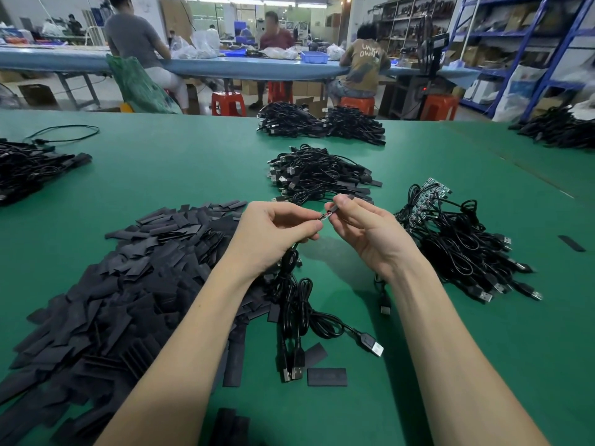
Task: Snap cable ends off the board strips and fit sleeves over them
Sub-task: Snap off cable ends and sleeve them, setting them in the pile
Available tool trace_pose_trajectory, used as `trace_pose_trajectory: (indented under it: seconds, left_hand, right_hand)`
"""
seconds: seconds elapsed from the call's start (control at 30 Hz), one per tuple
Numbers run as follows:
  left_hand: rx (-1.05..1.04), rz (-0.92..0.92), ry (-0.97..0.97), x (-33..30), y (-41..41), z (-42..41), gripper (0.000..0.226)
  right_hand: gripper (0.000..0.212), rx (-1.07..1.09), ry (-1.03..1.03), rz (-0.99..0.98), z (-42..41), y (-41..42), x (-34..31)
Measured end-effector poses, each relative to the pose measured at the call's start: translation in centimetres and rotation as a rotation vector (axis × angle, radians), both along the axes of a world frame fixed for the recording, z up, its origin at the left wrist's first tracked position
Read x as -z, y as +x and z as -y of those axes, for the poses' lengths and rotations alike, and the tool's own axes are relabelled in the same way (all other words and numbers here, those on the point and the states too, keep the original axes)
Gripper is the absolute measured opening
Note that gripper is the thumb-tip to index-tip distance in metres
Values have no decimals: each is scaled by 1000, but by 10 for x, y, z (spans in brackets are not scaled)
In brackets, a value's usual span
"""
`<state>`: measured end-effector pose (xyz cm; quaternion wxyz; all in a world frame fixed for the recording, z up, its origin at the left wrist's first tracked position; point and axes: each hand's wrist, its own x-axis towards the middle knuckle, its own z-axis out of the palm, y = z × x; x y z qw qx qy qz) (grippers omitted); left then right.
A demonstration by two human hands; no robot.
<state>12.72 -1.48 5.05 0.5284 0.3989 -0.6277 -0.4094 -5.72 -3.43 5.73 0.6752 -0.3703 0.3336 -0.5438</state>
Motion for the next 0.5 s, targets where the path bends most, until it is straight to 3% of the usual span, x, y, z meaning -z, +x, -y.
trace_pose_trajectory:
  seconds: [0.5]
  left_hand:
    - [50,-32,-18,-1,-1,1,15]
  right_hand:
    - [6,-35,-51,42,-4,2,3]
